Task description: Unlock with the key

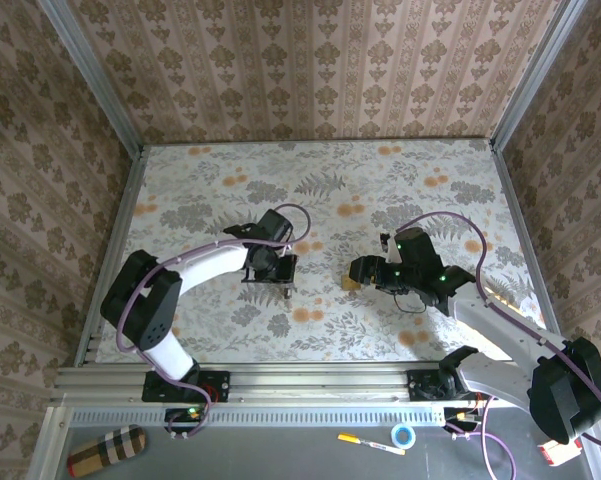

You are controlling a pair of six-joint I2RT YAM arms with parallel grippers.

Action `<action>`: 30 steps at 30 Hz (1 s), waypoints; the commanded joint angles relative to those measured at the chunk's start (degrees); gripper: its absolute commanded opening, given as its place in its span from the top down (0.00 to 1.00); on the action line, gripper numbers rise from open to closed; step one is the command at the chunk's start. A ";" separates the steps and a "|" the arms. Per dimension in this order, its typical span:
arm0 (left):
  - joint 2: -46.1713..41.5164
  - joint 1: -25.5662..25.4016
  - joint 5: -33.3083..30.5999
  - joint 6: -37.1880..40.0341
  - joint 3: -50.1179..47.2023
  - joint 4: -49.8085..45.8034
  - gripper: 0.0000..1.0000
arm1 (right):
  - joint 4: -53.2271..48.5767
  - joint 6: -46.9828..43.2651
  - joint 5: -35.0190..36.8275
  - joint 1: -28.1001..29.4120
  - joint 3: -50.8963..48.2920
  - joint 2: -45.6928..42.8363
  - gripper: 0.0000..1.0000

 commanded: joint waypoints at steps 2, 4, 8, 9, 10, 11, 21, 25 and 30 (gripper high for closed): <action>4.18 -0.47 -2.35 4.16 3.79 -5.59 1.00 | -0.73 -1.42 -1.12 -0.35 -0.80 0.00 0.35; 5.89 -1.15 -2.86 4.54 4.91 -5.77 1.00 | -0.95 -1.56 -1.07 -0.36 -0.89 -0.36 0.35; 8.53 -2.71 -3.90 4.67 7.50 -6.36 1.00 | -1.83 -1.95 -1.17 -0.84 -1.12 -1.28 0.36; 9.10 -3.02 -4.08 4.72 8.18 -6.45 1.00 | -1.96 -1.96 -1.25 -0.96 -1.15 -1.50 0.35; 9.47 -3.33 -4.20 4.62 8.68 -6.54 1.00 | -1.97 -2.04 -1.25 -1.05 -1.23 -1.73 0.35; 9.88 -3.57 -4.20 4.50 9.10 -6.43 1.00 | -2.14 -2.13 -1.23 -1.14 -1.28 -1.99 0.35; 12.95 -5.74 -2.60 1.78 9.12 -0.79 1.00 | -2.45 -2.70 -2.11 -1.94 -1.78 -2.87 0.35; 13.20 -5.50 -1.21 1.26 7.86 2.40 1.00 | -2.73 -2.92 -2.33 -2.11 -1.97 -3.31 0.35; 13.98 -5.30 -0.69 0.59 7.57 4.99 0.81 | -2.44 -2.75 -2.38 -2.29 -2.55 -3.97 0.35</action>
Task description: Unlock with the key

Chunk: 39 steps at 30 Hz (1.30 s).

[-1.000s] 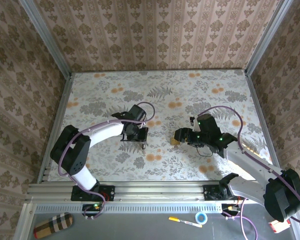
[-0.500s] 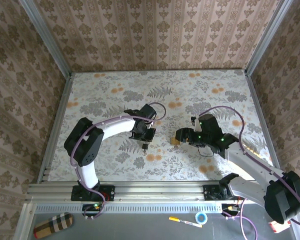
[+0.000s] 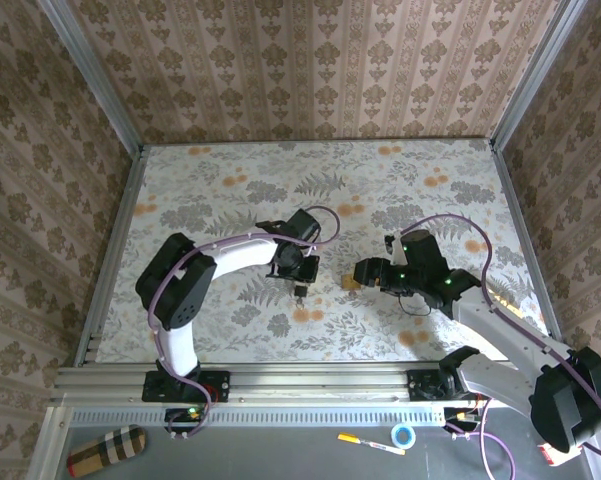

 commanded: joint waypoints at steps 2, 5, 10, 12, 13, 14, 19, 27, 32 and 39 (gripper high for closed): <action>1.89 0.46 0.19 -0.78 -1.11 2.10 0.74 | -1.28 -1.11 -0.97 -0.49 -1.11 -1.37 0.35; 1.31 0.83 -0.14 -1.37 -1.37 2.66 0.61 | -1.43 -1.20 -1.01 -0.55 -1.36 -1.67 0.35; -1.53 1.24 0.05 -3.09 -1.92 4.58 0.49 | -1.56 -1.11 -0.97 -0.56 -1.88 -2.21 0.35; -2.75 1.37 0.27 -3.59 -1.73 4.79 0.45 | -1.53 -1.02 -1.03 -0.65 -1.90 -2.21 0.35; -3.20 1.37 0.23 -3.75 -1.71 4.92 0.43 | -1.56 -1.02 -1.03 -0.65 -1.94 -2.22 0.35; -3.82 1.55 0.04 -3.93 -1.72 4.91 0.42 | -1.53 -1.02 -1.06 -0.65 -1.98 -2.21 0.35; -7.58 2.60 -0.85 -5.21 -3.50 6.22 0.37 | -1.82 -1.02 -0.68 -0.65 -2.27 -2.86 0.35; -17.05 3.72 -1.48 -10.10 -11.01 11.14 0.37 | -1.49 -1.89 0.63 3.97 -1.48 -0.64 0.36; -25.46 7.23 -1.85 -14.19 -20.17 16.94 0.43 | 6.85 -1.47 2.67 11.35 0.92 9.71 0.53; -35.67 11.94 0.36 -16.03 -30.68 21.55 0.42 | 13.18 -4.65 4.84 18.71 9.60 27.85 0.67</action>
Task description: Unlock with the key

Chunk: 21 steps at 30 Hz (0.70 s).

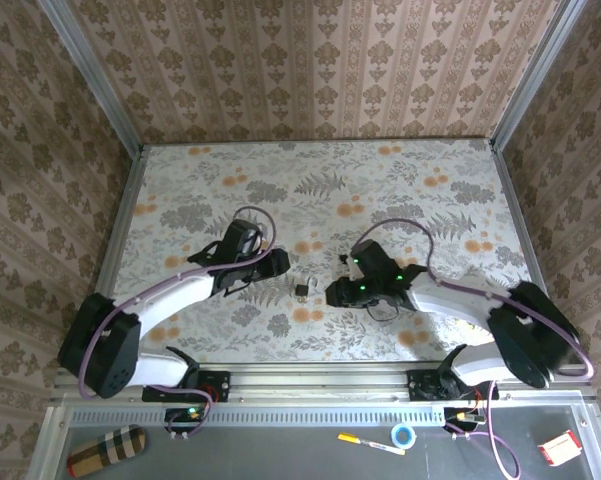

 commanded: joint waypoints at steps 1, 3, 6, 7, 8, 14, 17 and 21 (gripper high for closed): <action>-5.41 1.86 0.84 -1.99 -3.63 3.21 0.41 | 4.49 -2.55 2.61 2.69 5.13 6.15 0.68; -10.08 3.25 0.76 -2.16 -6.11 3.25 0.39 | 4.81 -2.94 3.98 3.33 6.73 9.87 0.69; -17.29 5.34 0.49 -2.01 -8.27 1.07 0.33 | 4.78 -3.44 5.93 3.73 8.11 12.75 0.71; -19.29 5.90 0.48 -1.79 -8.43 -0.14 0.32 | 4.42 -3.76 6.50 3.83 8.50 13.44 0.71; -21.40 6.62 0.49 -1.50 -8.53 -1.88 0.31 | 4.59 -3.91 6.71 3.92 8.86 14.09 0.71; -30.52 10.54 0.31 0.00 -8.00 -9.47 0.28 | 4.92 -4.53 9.66 5.06 10.52 17.25 0.73; -32.11 11.46 0.53 0.59 -7.82 -11.36 0.28 | 6.00 -4.35 9.19 5.36 10.89 18.52 0.73; -32.22 11.95 1.08 0.65 -8.22 -11.69 0.28 | 6.75 -4.26 8.78 6.41 11.17 18.51 0.73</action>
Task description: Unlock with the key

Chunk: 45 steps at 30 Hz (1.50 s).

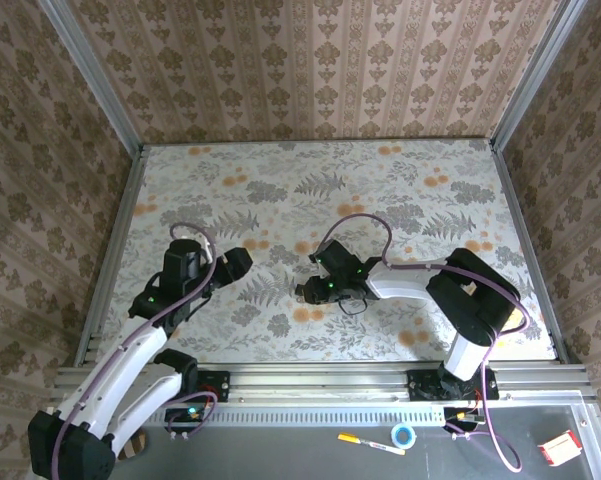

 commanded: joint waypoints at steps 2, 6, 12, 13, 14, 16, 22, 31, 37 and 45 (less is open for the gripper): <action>-0.48 0.54 0.76 1.26 -0.35 -1.87 0.29 | 2.16 -1.11 1.07 1.68 1.41 1.28 0.73; 0.16 0.54 0.93 1.34 -0.78 -1.01 0.29 | 1.36 -1.54 0.71 2.63 2.35 0.98 0.73; 1.92 0.30 2.07 -0.76 -3.86 2.64 0.30 | 0.66 -1.47 1.01 4.50 2.83 0.16 0.71; 2.33 0.13 2.07 -1.13 -4.47 3.32 0.30 | 0.75 -1.39 1.06 4.61 2.99 0.23 0.71; 2.77 -0.30 2.08 -1.49 -5.14 4.23 0.30 | 0.63 -1.39 0.98 4.69 3.35 0.54 0.71; 3.74 -1.06 1.89 -1.87 -5.97 5.48 0.31 | 0.68 -1.38 0.36 4.91 4.07 1.38 0.71; 3.82 -1.82 1.30 -1.80 -6.66 5.88 0.31 | -0.72 -2.33 -1.07 7.16 7.75 3.28 0.69; 2.41 -1.74 0.76 -1.04 -6.99 4.15 0.31 | -5.17 -1.57 -1.46 9.77 7.93 1.41 0.66; 2.83 -1.82 0.41 0.25 -6.88 3.96 0.31 | -10.29 -1.00 5.89 9.70 6.48 -5.40 0.55; 3.91 -7.16 -5.26 6.76 -3.20 1.12 0.28 | -17.68 -1.64 18.44 8.03 3.15 -18.40 0.26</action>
